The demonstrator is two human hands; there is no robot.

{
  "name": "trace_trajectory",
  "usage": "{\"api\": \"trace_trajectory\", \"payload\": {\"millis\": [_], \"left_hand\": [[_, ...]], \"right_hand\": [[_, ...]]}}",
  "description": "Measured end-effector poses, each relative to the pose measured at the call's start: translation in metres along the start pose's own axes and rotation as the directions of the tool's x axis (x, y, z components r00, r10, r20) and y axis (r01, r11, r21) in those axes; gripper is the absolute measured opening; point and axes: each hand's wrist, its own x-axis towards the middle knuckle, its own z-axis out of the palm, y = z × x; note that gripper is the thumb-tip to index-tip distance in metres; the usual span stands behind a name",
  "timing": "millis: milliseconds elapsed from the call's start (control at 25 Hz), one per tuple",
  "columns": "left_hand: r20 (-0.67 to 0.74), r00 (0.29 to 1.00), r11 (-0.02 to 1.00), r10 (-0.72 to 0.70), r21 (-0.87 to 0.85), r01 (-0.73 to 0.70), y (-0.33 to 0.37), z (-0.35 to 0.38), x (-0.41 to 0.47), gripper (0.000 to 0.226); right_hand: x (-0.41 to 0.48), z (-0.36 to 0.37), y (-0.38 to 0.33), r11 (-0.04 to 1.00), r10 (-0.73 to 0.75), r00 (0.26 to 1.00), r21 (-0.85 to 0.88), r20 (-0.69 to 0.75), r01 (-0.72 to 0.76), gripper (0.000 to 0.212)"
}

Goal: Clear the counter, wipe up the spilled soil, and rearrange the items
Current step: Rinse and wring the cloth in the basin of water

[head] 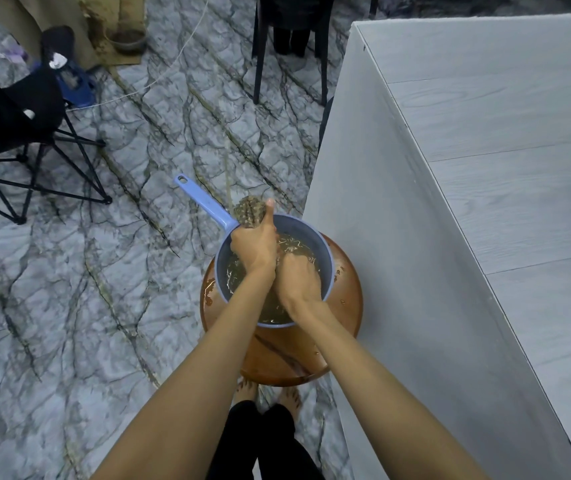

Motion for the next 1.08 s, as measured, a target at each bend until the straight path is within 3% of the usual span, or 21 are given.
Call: {"api": "trace_trajectory", "payload": {"millis": [160,240,320,360,440,480,520,600,680,760,800,920,1080], "left_hand": [[-0.065,0.998,1.0,0.017,-0.013,-0.018,0.0,0.004,0.005,0.076],[0.038,0.999,0.998,0.009,-0.07,-0.006,0.005,0.003,0.001,0.059],[0.297,0.954,0.99,-0.038,-0.117,0.076,0.015,-0.005,-0.002,0.04],[0.469,0.881,0.98,-0.065,-0.139,0.146,0.023,-0.01,-0.005,0.036],[0.732,0.676,0.94,-0.079,-0.17,0.295,0.039,-0.021,-0.008,0.031],[0.815,0.578,0.916,-0.044,-0.199,0.349,0.044,-0.025,-0.008,0.03],[0.871,0.492,0.892,0.008,-0.229,0.39,0.047,-0.026,-0.009,0.03],[0.936,0.338,0.862,0.095,-0.247,0.443,0.051,-0.028,-0.011,0.034],[0.958,0.259,0.869,0.123,-0.23,0.437,0.052,-0.027,-0.011,0.036],[0.946,0.311,0.895,0.092,-0.216,0.391,0.052,-0.024,-0.011,0.034],[0.915,0.399,0.918,0.062,-0.209,0.336,0.051,-0.022,-0.011,0.032],[0.707,0.707,0.98,-0.023,-0.125,0.157,0.043,-0.015,-0.012,0.041],[0.441,0.896,0.99,-0.045,-0.1,0.099,0.028,-0.01,-0.011,0.045]], "right_hand": [[0.005,0.004,0.001,0.999,-0.045,0.997,0.017,-0.067,0.047,0.025],[0.005,0.0,0.0,0.999,-0.029,0.999,0.034,-0.028,0.03,0.022],[0.01,-0.016,0.001,0.984,-0.005,0.982,0.176,0.19,-0.029,0.015],[0.013,-0.031,0.002,0.96,-0.015,0.923,0.264,0.384,-0.094,0.013],[0.019,-0.065,0.007,0.908,-0.17,0.663,0.377,0.729,-0.182,0.007],[0.024,-0.077,0.012,0.882,-0.275,0.542,0.433,0.794,-0.187,0.018],[0.03,-0.083,0.017,0.84,-0.367,0.465,0.502,0.806,-0.206,0.033],[0.038,-0.083,0.024,0.736,-0.479,0.386,0.6,0.788,-0.311,0.052],[0.04,-0.075,0.025,0.643,-0.565,0.34,0.659,0.752,-0.39,0.037],[0.034,-0.068,0.021,0.624,-0.533,0.41,0.671,0.74,-0.4,0.015],[0.03,-0.066,0.017,0.645,-0.479,0.47,0.66,0.742,-0.385,0.005],[0.023,-0.055,0.005,0.811,-0.26,0.658,0.53,0.707,-0.249,0.028],[0.018,-0.034,-0.004,0.964,-0.108,0.894,0.266,0.435,-0.013,0.019]]}}
